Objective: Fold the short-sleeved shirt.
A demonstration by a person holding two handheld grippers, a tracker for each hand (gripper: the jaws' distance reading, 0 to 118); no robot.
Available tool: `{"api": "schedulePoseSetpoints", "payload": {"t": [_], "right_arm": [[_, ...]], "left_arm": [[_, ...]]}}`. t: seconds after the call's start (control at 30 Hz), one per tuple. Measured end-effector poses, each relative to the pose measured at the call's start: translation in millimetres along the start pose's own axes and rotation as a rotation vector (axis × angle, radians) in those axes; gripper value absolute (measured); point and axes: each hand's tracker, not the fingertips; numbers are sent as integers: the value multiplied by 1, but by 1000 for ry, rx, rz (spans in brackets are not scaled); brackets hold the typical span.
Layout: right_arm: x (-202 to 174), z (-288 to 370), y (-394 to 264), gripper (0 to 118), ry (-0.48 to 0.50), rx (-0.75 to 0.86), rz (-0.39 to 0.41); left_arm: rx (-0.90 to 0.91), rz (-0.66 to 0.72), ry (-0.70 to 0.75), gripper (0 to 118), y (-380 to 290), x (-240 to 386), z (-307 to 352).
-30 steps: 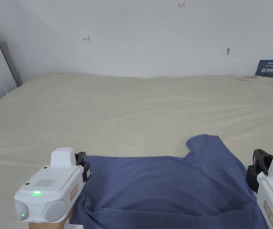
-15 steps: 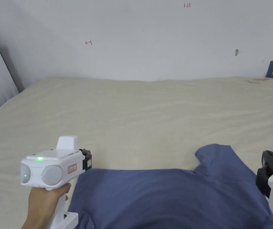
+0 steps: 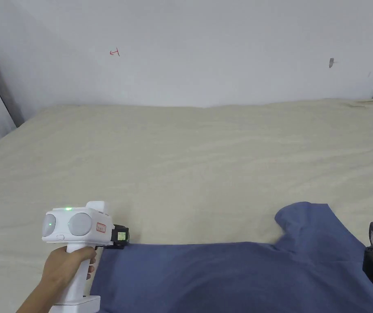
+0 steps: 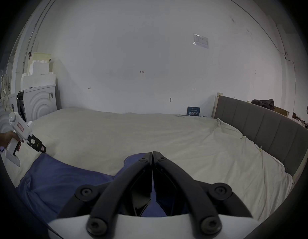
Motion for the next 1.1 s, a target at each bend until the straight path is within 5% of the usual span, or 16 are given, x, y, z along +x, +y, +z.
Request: {"api": "schedulePoseSetpoints", "payload": {"t": [0.07, 0.23, 0.33, 0.4, 0.57, 0.77, 1.1], "right_arm": [[0, -2, -3, 0, 2, -11, 2], [3, -2, -9, 0, 0, -33, 7], [5, -2, -10, 0, -4, -41, 12], [7, -1, -10, 0, -6, -44, 12], [13, -3, -5, 0, -7, -48, 18], [22, -32, 10, 0, 23, -78, -9], [49, -179, 13, 0, 116, -378, -209]], "left_arm": [[-11, -24, 13, 81, 0, 2, -7], [-38, -28, 38, 77, 0, 3, -21], [-52, -27, 32, 60, -2, 7, -25], [-72, -35, 30, 25, -4, 10, -29], [-72, -76, 36, 0, -6, 17, -29], [-1, -96, 8, 0, -10, 21, 2], [117, -116, -64, 0, -24, 25, 60]]}}
